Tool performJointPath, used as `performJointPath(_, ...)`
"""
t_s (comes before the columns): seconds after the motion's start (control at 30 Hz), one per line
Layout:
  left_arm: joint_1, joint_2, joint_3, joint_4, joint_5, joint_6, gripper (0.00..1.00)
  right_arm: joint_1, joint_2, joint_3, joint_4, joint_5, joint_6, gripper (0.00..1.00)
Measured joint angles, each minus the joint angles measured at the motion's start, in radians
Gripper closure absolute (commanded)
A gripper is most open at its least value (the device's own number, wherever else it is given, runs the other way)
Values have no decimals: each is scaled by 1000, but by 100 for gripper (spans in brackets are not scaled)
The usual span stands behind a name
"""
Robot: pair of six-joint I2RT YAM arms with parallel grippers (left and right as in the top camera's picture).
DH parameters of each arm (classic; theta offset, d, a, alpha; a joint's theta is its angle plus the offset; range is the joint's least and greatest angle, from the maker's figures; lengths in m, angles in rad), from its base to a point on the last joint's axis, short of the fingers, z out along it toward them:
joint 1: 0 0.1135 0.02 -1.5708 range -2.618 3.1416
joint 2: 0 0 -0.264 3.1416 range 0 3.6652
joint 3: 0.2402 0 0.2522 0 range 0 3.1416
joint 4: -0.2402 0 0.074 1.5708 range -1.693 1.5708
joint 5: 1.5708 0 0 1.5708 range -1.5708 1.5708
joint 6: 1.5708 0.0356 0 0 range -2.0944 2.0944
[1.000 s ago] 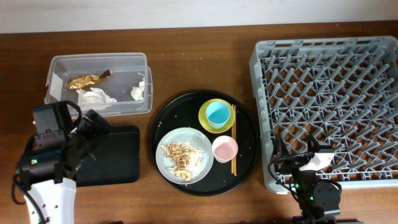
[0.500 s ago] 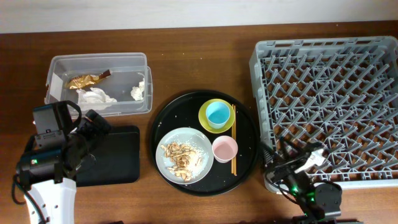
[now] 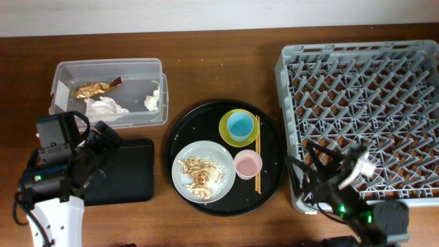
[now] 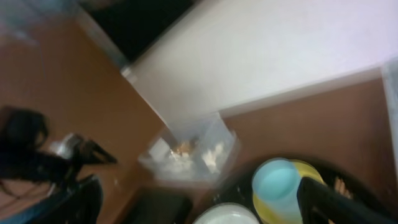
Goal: Sort waste into correct bins and load items into the dishwasher rack
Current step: 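Grasp the pink cup with the right gripper and lift it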
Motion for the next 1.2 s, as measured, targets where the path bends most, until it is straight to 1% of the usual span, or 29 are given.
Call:
performJointPath(0.07,0,0,0,-3,0,0,1,0,165,149,-162,19,-79,2)
performJointPath(0.1,0,0,0,-2,0,0,1,0,276,251,-235,33,-136,2)
performJointPath(0.13,0,0,0,-1,-1,0,1,3,339,320,-328,40,-171,2)
performJointPath(0.2,0,0,-1,-1,-4,0,1,48,522,521,-517,76,-245,2)
performJointPath(0.23,0,0,-1,-1,-4,0,1,82,580,582,-595,138,-272,2)
performJointPath(0.27,0,0,-1,-2,-4,0,1,173,671,668,-684,193,-286,2)
performJointPath(0.3,0,0,-1,-2,-4,0,1,294,752,730,-760,310,-294,2)
performJointPath(0.33,0,0,-1,-3,-4,0,0,402,808,754,-770,363,-296,2)
performJointPath(0.4,0,0,-1,-2,-6,0,0,562,906,764,-789,478,-270,2)
performJointPath(0.5,0,0,-1,-2,-7,0,1,665,1020,766,-789,548,-239,2)
performJointPath(0.67,0,0,-1,-2,-7,0,1,695,1240,767,-790,544,-218,2)
performJointPath(0.8,0,0,-1,-2,-7,0,1,696,1325,767,-793,496,-216,2)
performJointPath(0.97,0,0,-1,-2,-7,0,1,696,1376,767,-782,448,-216,0)
performJointPath(1.0,0,0,-1,-2,-7,0,1,696,1377,767,-777,444,-216,17)
performJointPath(1.03,0,0,-1,-2,-7,0,1,696,1378,767,-768,440,-219,28)
performJointPath(1.07,0,0,-1,-2,-6,0,0,696,1378,767,-761,437,-216,32)
performJointPath(1.1,0,0,-1,-2,-6,0,1,696,1379,767,-750,436,-216,41)
performJointPath(1.2,0,0,-1,-2,-7,0,1,696,1400,767,-720,436,-212,49)
